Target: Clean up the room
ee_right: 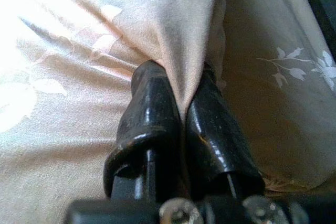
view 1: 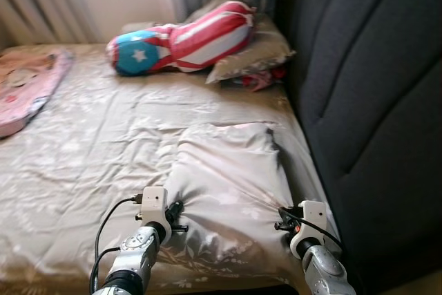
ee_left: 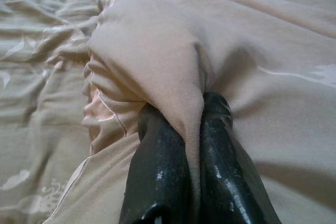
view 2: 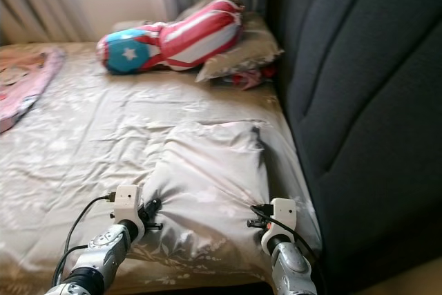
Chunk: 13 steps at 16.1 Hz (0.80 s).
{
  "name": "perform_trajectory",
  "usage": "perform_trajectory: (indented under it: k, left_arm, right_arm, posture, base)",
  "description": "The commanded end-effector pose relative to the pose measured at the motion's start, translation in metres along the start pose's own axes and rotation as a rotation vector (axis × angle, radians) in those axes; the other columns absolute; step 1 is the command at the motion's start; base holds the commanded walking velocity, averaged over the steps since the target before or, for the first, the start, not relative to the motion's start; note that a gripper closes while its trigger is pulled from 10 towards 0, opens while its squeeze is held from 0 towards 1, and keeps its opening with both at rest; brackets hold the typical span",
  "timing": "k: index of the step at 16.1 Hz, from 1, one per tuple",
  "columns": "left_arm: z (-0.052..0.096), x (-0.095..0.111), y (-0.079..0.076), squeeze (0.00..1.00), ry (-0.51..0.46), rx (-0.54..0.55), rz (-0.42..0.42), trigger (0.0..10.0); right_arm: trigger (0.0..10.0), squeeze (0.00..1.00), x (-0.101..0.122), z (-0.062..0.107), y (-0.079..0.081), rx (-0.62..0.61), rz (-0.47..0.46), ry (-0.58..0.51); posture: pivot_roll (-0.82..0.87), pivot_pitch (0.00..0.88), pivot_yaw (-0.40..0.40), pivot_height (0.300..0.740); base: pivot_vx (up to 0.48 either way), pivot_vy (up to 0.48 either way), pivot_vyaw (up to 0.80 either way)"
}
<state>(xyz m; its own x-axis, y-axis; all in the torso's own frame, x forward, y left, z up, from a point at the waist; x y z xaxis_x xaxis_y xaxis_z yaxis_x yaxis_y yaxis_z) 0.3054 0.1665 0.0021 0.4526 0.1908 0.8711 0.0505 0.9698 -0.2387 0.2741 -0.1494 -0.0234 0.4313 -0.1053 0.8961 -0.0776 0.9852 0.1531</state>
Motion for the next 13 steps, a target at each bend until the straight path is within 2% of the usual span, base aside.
perform_trajectory:
  k: [1, 3, 13]
  left_arm:
    - [-0.0019, 0.0211, 0.0039, 0.00, -0.088, 0.010, -0.049, 10.0]
    - [-0.0016, 0.0206, 0.0044, 0.00, -0.090, 0.013, -0.038, 10.0]
    - [0.0005, 0.0164, 0.0091, 0.00, -0.075, 0.025, -0.047, 10.0]
  right_arm:
    - [10.0, 0.00, 0.0123, -0.0029, -0.0035, -0.020, -0.004, -0.053]
    - [10.0, 0.00, 0.0116, -0.0031, -0.0032, -0.022, -0.006, -0.048]
    - [10.0, 0.00, 0.0071, -0.0014, -0.0022, -0.020, -0.012, -0.037]
  posture:
    - [-0.04, 0.000, -0.005, 0.740]
    - [-0.04, 0.000, -0.006, 0.740]
    - [-0.04, 0.000, -0.001, 0.740]
  base:
    - [0.000, -0.480, -0.77]
    - [0.000, -0.418, -0.77]
    - [0.000, 0.000, -0.77]
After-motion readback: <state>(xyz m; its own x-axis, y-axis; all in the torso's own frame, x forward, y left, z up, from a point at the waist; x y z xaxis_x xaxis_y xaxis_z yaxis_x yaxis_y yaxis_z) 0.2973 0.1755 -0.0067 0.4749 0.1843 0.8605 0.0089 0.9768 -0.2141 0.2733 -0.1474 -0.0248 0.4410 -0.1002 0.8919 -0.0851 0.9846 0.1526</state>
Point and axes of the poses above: a point about 5 cm out from each wrist's last joint towards the gripper, its own z axis pointing back from the gripper into the wrist, its own x axis along the axis of the wrist's last joint, y = z × x, the point moved 1 cm from there along -z, pointing out of the wrist towards the gripper, and after that the axes turned 6 degrees about z, right-handed, at the moved point
